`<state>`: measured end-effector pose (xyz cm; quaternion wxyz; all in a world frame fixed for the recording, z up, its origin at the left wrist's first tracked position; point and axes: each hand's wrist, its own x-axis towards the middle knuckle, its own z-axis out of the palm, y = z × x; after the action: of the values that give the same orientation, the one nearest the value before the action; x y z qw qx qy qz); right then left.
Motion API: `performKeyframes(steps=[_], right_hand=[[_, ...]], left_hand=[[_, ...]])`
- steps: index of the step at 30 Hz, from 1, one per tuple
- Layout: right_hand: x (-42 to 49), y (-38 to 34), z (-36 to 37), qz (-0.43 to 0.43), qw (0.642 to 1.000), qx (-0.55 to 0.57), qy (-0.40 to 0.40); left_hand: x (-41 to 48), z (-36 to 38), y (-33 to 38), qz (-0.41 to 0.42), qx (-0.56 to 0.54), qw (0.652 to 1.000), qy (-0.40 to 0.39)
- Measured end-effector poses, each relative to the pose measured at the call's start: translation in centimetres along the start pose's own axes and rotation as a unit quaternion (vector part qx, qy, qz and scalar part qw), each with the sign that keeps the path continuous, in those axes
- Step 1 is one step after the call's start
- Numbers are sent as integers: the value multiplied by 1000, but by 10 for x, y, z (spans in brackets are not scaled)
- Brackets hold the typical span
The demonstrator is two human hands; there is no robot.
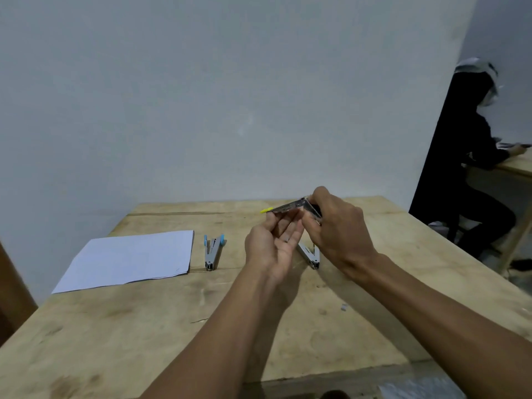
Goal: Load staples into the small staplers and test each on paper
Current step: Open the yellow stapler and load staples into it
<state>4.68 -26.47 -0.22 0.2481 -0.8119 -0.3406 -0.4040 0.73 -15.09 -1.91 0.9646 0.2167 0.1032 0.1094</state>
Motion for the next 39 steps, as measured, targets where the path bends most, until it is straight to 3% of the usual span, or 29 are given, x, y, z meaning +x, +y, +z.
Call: performKeyframes(steps=[4, 9, 14, 17, 21, 25, 28, 31, 34, 37, 39], right_hand=[[4, 7, -9, 67, 997, 32, -3], [1, 18, -23, 102, 994, 40, 3], [-8, 29, -35, 125, 992, 36, 0], [-12, 34, -41, 136, 990, 27, -3], [-15, 37, -45, 152, 988, 23, -9], [-15, 28, -43, 130, 991, 12, -39], [-11, 11, -41, 121, 991, 19, -58], [-10, -9, -39, 106, 987, 48, -108], [-11, -25, -39, 122, 966, 113, -195], [-10, -28, -43, 168, 952, 146, -209], [-9, -17, -47, 198, 950, 123, -209]], left_hand=[[-2, -1, -3, -12, 91, 996, -4], [-18, -6, -45, -28, 266, 963, -35], [-14, -7, -73, -91, 301, 946, -82], [-16, 1, -72, -101, 257, 960, -43], [-20, 14, -55, -49, 246, 968, -26], [-16, 21, -38, 28, 309, 951, -4], [-15, 21, -26, 55, 259, 964, 39], [-14, 22, -11, 67, 185, 977, 80], [-13, 23, 3, 89, 185, 975, 84], [-15, 24, 21, 131, 266, 953, 63], [-19, 21, 33, 160, 397, 904, 24]])
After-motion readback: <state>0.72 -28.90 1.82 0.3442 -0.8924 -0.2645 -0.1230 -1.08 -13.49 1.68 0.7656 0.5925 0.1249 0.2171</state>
